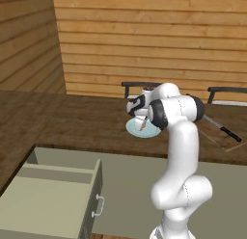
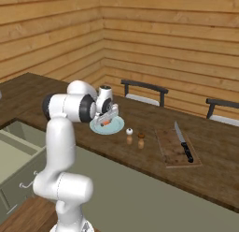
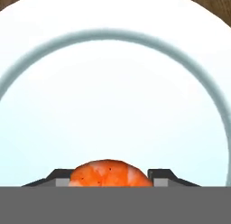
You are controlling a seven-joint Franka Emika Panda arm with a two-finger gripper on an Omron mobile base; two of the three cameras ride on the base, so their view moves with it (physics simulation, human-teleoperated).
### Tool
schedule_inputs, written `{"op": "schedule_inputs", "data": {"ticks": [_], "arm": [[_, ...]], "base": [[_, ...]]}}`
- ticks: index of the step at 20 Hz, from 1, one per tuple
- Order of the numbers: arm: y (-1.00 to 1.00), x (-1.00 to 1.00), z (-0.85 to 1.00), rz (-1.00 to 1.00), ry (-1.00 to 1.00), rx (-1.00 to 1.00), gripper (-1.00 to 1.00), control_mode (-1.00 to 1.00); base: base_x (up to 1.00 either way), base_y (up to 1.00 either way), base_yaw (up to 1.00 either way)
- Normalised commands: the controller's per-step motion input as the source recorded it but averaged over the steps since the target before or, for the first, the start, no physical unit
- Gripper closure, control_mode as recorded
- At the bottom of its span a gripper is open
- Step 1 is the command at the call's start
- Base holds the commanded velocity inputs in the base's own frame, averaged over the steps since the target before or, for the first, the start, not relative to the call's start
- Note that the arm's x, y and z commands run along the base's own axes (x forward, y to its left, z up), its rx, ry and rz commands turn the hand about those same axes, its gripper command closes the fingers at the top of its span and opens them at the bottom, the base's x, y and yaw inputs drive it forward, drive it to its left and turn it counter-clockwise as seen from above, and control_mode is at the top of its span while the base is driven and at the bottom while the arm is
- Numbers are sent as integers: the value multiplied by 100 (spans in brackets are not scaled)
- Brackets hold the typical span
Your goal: Pick up the knife from the drawer and place it on the cutting board. Then place the meat from the plate to the cutting board.
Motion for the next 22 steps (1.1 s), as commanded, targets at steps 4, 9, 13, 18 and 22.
{"op": "schedule_inputs", "data": {"ticks": [4,9,13,18,22], "arm": [[-12,-48,62,0,-15,0,100,-100],[-56,-38,97,0,-13,-6,100,-100],[-87,-32,84,0,-7,-10,100,-100],[-99,-32,88,0,-1,-5,100,-100],[-100,-41,60,-4,1,0,100,-100]], "base": [[0,0,0],[0,0,0],[0,0,0],[0,0,0],[0,0,0]]}}
